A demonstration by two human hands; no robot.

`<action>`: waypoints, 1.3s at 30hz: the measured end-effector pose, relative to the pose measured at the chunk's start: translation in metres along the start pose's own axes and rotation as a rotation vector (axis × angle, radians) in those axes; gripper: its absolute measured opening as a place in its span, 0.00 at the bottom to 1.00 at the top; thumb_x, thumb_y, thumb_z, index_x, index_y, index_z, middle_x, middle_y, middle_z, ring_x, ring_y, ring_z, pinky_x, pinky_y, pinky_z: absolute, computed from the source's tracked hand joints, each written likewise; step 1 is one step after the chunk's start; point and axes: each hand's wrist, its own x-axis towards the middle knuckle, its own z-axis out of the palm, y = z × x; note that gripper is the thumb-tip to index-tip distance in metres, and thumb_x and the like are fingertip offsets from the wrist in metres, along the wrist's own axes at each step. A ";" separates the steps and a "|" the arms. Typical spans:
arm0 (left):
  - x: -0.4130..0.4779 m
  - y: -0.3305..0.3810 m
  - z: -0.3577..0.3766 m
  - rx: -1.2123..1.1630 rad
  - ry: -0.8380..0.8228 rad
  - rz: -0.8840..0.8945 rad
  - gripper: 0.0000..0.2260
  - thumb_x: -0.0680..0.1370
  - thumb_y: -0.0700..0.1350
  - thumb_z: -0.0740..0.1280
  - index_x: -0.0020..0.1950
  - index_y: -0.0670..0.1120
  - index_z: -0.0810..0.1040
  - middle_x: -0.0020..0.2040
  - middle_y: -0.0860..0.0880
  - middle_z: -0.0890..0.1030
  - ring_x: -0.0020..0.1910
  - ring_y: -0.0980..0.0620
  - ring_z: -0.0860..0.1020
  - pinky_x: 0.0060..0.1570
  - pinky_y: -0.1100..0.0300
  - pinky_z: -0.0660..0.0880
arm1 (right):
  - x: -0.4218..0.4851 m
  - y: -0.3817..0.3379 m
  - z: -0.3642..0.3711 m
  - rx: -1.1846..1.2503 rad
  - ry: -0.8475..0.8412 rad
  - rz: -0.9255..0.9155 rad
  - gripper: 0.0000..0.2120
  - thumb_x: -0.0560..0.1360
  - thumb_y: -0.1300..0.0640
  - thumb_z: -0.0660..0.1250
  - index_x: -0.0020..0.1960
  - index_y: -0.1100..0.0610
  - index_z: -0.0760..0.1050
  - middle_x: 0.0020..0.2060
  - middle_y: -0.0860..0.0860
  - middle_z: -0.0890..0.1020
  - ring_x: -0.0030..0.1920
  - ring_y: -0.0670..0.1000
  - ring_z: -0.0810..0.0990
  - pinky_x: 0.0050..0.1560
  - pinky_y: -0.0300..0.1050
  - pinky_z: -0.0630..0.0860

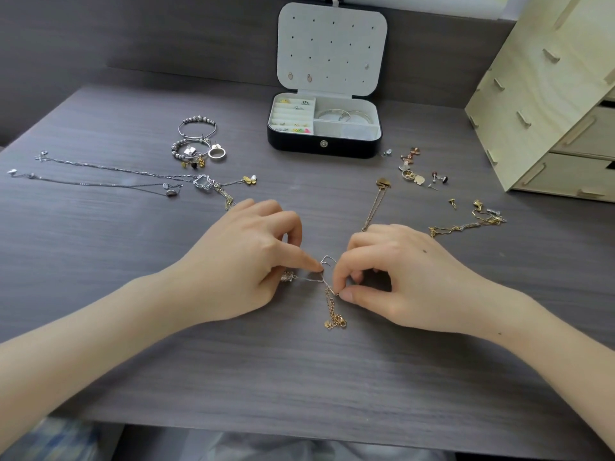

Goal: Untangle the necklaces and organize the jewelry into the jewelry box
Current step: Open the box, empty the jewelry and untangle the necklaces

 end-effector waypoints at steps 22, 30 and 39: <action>-0.004 0.012 -0.003 -0.019 0.116 -0.058 0.07 0.73 0.48 0.65 0.41 0.50 0.82 0.42 0.51 0.76 0.39 0.49 0.70 0.37 0.54 0.68 | 0.006 -0.006 -0.002 0.089 0.081 0.171 0.06 0.72 0.49 0.69 0.37 0.43 0.75 0.33 0.39 0.75 0.38 0.39 0.71 0.40 0.36 0.66; -0.005 0.023 -0.006 0.047 0.094 0.079 0.11 0.70 0.42 0.65 0.44 0.55 0.84 0.41 0.49 0.76 0.38 0.47 0.69 0.36 0.54 0.63 | 0.020 -0.013 -0.007 0.087 -0.044 0.341 0.06 0.67 0.46 0.71 0.33 0.44 0.77 0.26 0.37 0.76 0.33 0.33 0.72 0.31 0.30 0.65; -0.007 0.024 -0.006 0.100 0.020 0.069 0.18 0.68 0.40 0.61 0.48 0.58 0.84 0.42 0.50 0.76 0.41 0.48 0.68 0.42 0.58 0.52 | 0.032 -0.017 -0.012 0.043 -0.156 0.365 0.09 0.67 0.48 0.72 0.29 0.45 0.76 0.24 0.38 0.75 0.31 0.39 0.72 0.32 0.36 0.64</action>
